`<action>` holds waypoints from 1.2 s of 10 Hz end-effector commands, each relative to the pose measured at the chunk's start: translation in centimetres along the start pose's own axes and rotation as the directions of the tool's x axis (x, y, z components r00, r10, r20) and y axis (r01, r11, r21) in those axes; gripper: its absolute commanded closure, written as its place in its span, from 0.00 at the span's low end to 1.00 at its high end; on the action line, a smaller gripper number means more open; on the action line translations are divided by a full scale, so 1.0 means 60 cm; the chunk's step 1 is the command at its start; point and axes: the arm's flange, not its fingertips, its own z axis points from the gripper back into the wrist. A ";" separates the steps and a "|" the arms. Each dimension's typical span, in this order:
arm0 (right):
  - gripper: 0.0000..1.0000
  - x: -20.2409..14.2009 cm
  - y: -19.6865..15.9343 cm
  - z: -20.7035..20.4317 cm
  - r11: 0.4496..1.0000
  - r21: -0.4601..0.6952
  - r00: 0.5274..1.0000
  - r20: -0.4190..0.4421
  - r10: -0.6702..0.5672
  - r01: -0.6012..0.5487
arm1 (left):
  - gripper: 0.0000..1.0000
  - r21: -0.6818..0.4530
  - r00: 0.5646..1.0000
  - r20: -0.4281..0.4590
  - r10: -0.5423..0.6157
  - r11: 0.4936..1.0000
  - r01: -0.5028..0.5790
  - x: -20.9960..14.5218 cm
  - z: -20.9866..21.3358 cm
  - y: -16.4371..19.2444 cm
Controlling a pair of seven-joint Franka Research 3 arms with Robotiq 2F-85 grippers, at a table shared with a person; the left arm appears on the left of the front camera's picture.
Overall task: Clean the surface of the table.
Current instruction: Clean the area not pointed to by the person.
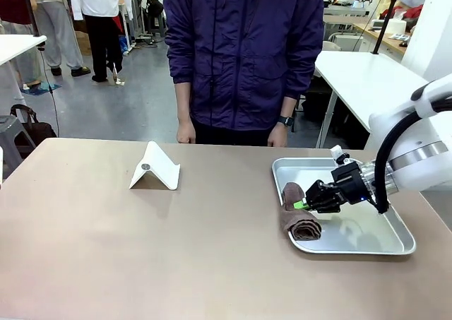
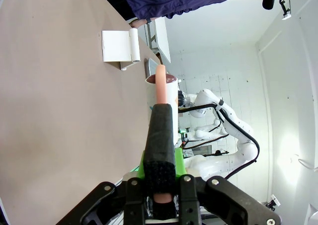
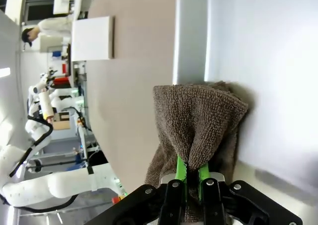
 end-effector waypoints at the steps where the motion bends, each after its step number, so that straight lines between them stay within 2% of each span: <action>1: 0.90 0.007 0.001 -0.018 0.997 -0.073 1.000 0.021 0.000 0.002 | 0.78 -0.003 1.000 -0.008 -0.002 1.000 0.002 -0.004 -0.001 -0.005; 4: 0.90 0.006 0.008 -0.037 0.989 -0.142 0.998 0.035 0.054 -0.048 | 0.78 -0.003 1.000 -0.008 -0.002 1.000 0.002 -0.004 -0.001 -0.005; 6: 0.90 0.011 0.005 -0.026 0.985 -0.168 0.996 0.073 0.053 -0.040 | 0.78 -0.003 1.000 -0.008 -0.002 1.000 0.002 -0.004 -0.001 -0.005; 9: 0.90 0.025 -0.018 0.028 0.979 -0.205 0.988 0.152 0.022 0.010 | 0.78 -0.003 1.000 -0.008 -0.002 1.000 0.002 -0.004 -0.001 -0.005; 12: 0.90 0.026 -0.069 0.094 0.971 -0.209 0.967 0.247 -0.065 0.119 | 0.78 -0.003 1.000 -0.008 -0.002 1.000 0.002 -0.004 -0.001 -0.005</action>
